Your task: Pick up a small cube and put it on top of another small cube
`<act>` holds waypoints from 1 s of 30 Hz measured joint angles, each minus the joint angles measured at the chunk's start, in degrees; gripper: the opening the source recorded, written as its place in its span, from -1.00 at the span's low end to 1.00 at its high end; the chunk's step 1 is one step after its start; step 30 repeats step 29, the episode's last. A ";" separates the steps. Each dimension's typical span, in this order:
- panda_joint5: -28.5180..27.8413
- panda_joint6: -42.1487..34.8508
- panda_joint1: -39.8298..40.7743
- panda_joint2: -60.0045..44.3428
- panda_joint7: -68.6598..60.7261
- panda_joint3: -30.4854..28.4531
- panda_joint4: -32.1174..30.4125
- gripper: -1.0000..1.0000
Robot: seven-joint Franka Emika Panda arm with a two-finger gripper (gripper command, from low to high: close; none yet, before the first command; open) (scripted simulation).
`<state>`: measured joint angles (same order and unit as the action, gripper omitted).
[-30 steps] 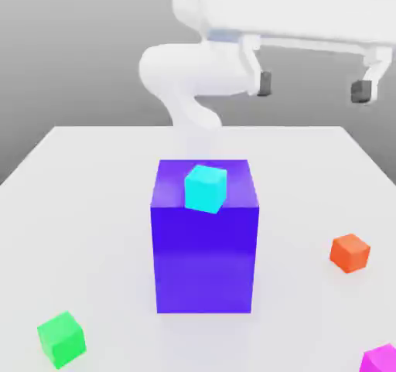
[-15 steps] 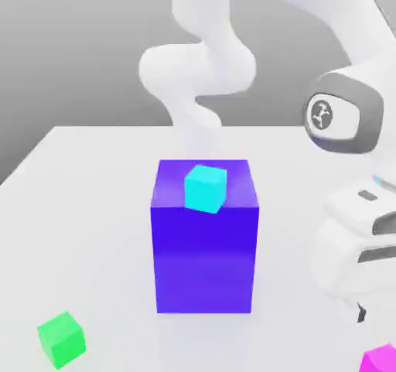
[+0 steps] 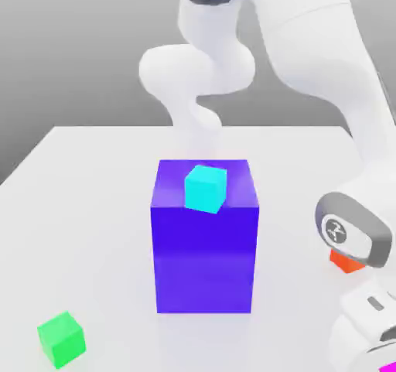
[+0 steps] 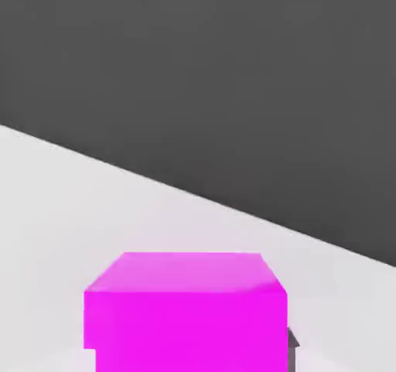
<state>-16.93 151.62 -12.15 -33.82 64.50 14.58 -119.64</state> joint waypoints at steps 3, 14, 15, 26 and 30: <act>2.44 -3.94 1.78 5.46 -1.82 1.75 -1.53 -1.00; 8.58 -4.92 19.70 15.25 -11.41 -7.91 -10.41 -1.00; 9.41 -4.85 21.44 16.23 -12.49 -8.86 -11.28 -1.00; 18.27 3.72 35.10 15.33 -22.68 -16.26 -17.23 1.00; 18.27 3.72 35.10 15.33 -22.68 -16.26 -17.23 1.00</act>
